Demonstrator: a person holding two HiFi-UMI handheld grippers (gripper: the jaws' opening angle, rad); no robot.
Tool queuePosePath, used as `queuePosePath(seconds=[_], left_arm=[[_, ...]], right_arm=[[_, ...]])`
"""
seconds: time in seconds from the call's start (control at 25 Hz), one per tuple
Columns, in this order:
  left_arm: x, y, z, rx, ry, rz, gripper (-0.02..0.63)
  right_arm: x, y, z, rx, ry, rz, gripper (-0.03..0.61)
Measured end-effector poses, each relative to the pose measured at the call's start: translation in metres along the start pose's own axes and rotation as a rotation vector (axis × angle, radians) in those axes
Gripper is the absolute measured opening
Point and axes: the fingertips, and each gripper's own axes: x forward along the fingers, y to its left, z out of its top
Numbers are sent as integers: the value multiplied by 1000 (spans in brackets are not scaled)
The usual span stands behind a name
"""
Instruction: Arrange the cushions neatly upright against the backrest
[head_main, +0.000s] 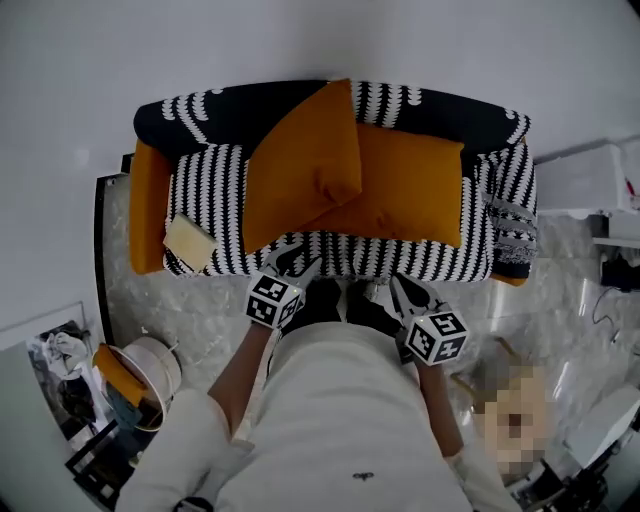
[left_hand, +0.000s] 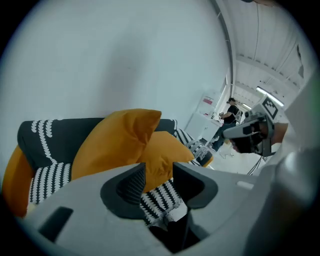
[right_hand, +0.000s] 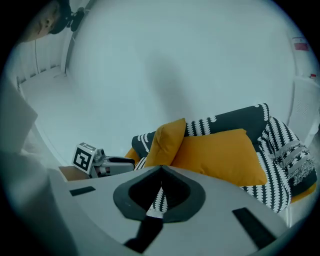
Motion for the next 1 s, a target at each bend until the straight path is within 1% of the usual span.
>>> queuePosePath(seconds=[0.12, 0.24, 0.32, 0.44, 0.52, 0.68, 0.8, 0.88, 1.0], left_arm=[[9, 47, -4, 1, 18, 32, 192], [18, 78, -8, 3, 44, 66, 235], [26, 94, -11, 34, 65, 89, 263], [43, 117, -20, 93, 112, 110, 327], [54, 129, -26, 98, 130, 121, 352], [74, 146, -37, 106, 161, 158, 422], [83, 162, -49, 135, 215, 206, 461], [89, 169, -55, 139, 238, 222, 469], [102, 169, -60, 144, 274, 201, 469]], right_arm=[[16, 4, 5, 11, -9, -41, 8], [18, 2, 10, 22, -12, -88, 8], [17, -4, 14, 30, -16, -123, 8], [20, -12, 19, 37, -10, -176, 8], [18, -17, 22, 33, 6, -206, 8], [7, -28, 19, 48, 40, -277, 8], [4, -28, 8, 67, 72, -316, 8], [4, -28, 4, 69, 90, -323, 8], [0, -34, 5, 66, 95, -341, 8]])
